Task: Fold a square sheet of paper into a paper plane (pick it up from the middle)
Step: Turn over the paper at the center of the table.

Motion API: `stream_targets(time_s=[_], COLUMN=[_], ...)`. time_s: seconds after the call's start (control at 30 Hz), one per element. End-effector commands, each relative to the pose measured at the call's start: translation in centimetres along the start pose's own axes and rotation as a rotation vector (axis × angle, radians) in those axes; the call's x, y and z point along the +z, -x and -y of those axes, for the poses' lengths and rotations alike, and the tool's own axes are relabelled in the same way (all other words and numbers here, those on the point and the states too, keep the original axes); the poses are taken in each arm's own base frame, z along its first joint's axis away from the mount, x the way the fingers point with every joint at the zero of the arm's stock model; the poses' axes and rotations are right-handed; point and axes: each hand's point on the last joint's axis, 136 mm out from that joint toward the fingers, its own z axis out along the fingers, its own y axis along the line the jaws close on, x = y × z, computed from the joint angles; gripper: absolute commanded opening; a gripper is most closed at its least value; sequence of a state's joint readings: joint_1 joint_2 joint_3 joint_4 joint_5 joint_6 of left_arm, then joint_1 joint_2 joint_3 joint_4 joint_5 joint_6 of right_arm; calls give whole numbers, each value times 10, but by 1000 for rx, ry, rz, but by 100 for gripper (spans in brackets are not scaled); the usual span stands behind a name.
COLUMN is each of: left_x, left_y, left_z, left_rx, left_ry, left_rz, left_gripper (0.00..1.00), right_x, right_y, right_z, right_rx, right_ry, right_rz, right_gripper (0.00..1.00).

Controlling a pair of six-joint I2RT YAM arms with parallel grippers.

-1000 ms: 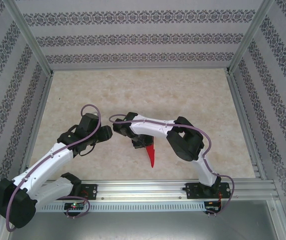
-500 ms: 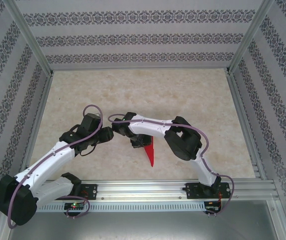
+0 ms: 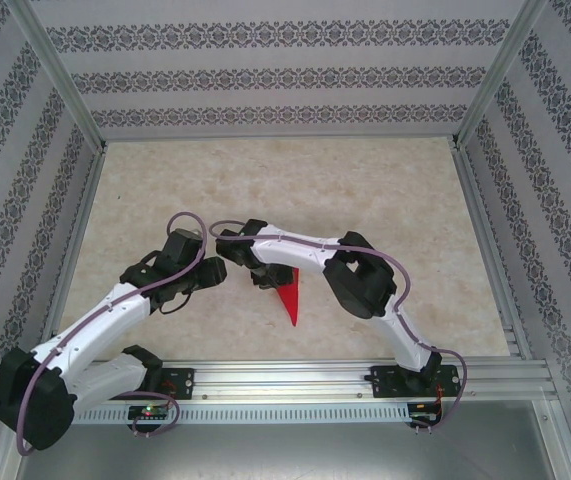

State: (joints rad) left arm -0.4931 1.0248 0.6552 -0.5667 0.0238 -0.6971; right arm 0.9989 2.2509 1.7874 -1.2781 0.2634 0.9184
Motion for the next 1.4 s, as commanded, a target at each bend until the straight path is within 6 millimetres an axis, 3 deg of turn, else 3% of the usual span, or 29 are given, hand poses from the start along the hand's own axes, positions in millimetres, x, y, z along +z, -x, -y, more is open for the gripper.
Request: stream_targets(time_s=[0.0,0.13,0.27,0.43,0.57,0.73,0.93,1.1,1.23,1.3,1.37], left_x=[-8,-13,-11,-13,-14,-10,0,6,11,15,17], left_y=[1,-3,-6,-4,-8,-22,-40,-45,-45,-45,-41], left_z=[-3,-6,2,28,29,12,16,28,45,55,63], left_rx=[41,58,40,50,76,101,122,122,101,86,72], left_ry=[16,7,-51,-166,-178,-136,-212,-287,-355,-398,-426], left_rz=[14,27,17,-10,-25,-40,-84,-105,-154,-178,-182], left_gripper=[53,57,59,61,60,63,63,64,65,65,65], right_x=[-16,-62,-85,-106,-110,-101,-85,-85,-89,-95,-100], right_y=[8,17,20,18,10,-1,-12,-21,-26,-28,-28], right_z=[-14,-26,-36,-27,-13,-4,15,35,34,28,25], right_rx=[26,70,103,63,39,108,187,212,249,256,270], right_ry=[84,275,487,562,576,663,702,720,832,910,948], right_rz=[38,170,271,344,399,434,493,549,573,583,581], right_gripper=[40,59,81,80,80,68,47,37,29,11,7])
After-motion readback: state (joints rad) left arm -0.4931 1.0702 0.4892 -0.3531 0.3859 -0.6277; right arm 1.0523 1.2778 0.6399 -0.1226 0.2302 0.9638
